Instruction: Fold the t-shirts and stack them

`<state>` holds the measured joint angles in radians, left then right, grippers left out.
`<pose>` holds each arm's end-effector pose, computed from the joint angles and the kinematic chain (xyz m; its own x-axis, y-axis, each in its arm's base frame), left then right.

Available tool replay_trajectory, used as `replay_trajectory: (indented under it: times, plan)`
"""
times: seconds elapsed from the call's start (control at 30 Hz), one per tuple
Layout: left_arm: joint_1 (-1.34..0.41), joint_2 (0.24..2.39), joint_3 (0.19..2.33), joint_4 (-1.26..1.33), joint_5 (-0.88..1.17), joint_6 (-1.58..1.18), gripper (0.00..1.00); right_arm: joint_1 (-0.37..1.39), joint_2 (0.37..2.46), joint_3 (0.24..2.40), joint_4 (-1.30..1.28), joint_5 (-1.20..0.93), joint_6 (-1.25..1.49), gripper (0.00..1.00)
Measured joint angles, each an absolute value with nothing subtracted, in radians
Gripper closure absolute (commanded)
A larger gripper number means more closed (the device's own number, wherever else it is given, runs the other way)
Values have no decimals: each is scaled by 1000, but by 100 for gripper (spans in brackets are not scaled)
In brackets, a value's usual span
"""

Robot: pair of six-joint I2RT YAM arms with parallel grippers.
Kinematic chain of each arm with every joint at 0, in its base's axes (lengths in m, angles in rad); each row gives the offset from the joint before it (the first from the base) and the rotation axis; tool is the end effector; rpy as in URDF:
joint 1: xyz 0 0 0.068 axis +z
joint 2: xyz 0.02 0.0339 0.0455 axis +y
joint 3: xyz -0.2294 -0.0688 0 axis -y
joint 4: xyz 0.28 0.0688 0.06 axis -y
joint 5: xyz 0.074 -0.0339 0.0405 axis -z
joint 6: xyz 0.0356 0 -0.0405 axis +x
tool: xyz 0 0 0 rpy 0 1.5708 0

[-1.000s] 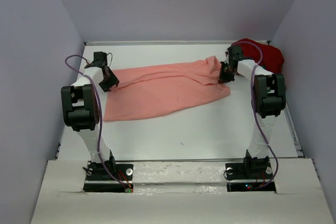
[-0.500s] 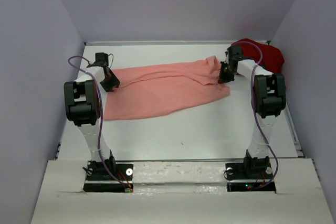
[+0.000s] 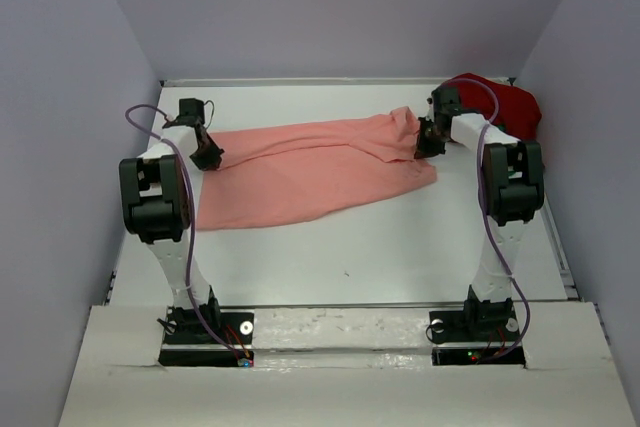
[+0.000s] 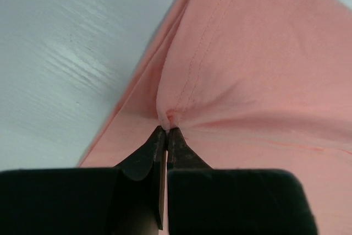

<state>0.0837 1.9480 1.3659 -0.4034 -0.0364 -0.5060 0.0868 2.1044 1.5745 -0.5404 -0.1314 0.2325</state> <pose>0.4303 0.0374 0.1316 -0.6763 -0.5428 -0.4979 -0.4932 0.8358 -0.2412 0.4589 0.0446 0.1254 -0.8848 0.1523 -0.4405 0.0568 0.9733 0.2224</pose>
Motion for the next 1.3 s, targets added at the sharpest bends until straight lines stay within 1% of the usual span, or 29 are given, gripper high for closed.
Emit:
replay_trajectory:
  times: [0.23,0.47,0.6,0.7,1.07,1.2,1.3]
  plan:
    - [76,1830,1366,-418,-76,-496,100,97,2083,1578,-556,-86,232,100]
    - [41,1724,1396,-448,-91,-465,100,101,2077,1665,-633,-23,220,100]
    - [21,1697,1450,-471,-92,-448,100,101,2074,1789,-698,22,202,100]
    - [13,1681,1480,-476,-90,-439,100,101,2067,1845,-700,28,197,100]
    - [10,1666,1489,-498,-97,-427,100,101,2066,1851,-730,56,178,100]
    - [-25,1622,1499,-519,-132,-419,100,106,2022,1855,-749,72,175,100]
    - [-68,1539,1530,-545,-167,-399,100,109,1930,1919,-807,103,164,100]
